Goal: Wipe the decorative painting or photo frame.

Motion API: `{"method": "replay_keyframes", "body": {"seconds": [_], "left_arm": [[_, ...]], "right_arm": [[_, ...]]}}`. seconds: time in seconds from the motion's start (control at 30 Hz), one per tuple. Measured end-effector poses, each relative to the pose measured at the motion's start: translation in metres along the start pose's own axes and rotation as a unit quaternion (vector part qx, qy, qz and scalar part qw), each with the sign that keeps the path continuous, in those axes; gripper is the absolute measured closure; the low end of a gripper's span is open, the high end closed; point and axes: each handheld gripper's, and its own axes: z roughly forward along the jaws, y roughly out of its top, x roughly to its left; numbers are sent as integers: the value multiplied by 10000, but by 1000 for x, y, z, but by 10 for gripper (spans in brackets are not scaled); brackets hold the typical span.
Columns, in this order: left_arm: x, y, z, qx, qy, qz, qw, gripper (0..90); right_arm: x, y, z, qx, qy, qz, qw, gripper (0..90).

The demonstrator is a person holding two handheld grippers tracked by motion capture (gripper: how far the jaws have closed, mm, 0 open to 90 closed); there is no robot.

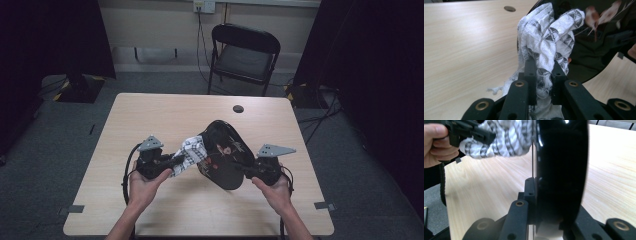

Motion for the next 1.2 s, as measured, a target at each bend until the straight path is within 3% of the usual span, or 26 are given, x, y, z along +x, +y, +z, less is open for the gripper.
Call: {"method": "replay_keyframes", "body": {"seconds": [0.1,0.33,0.37,0.4,0.43,0.53,0.57,0.67,0.77,0.93,1.0,1.2], "left_arm": [[-11,8,0,-6,9,164,9999,801],[-24,24,10,-179,-116,222,9995,799],[-27,26,11,-304,-175,174,9992,799],[-27,26,11,-304,-175,174,9992,799],[-28,24,15,-299,-2,267,9992,799],[-26,21,22,-221,-17,190,9996,799],[-27,16,29,-149,109,228,9996,799],[-28,12,37,-70,168,346,9992,799],[-24,10,42,-15,89,229,9997,799],[-22,10,42,-18,118,238,9996,798],[-25,14,39,-135,58,152,9998,798],[-44,42,27,-513,-57,357,9980,799]], "right_arm": [[5,-1,-1,16,-5,-20,10000,813],[6,-2,-2,33,36,-76,10000,813],[5,-2,-2,36,58,-84,9999,813],[5,-2,-2,36,58,-84,9999,813],[4,-2,-2,46,83,-94,9999,813],[3,-2,-2,52,113,-103,9999,813],[3,-2,-2,57,119,-112,9999,813],[3,-2,-2,56,131,-128,9998,813],[2,-2,-2,48,145,-118,9998,813],[2,-1,-1,54,166,-135,9998,813],[2,-1,-1,55,172,-142,9997,813],[1,-1,0,78,191,-153,9997,813]]}}
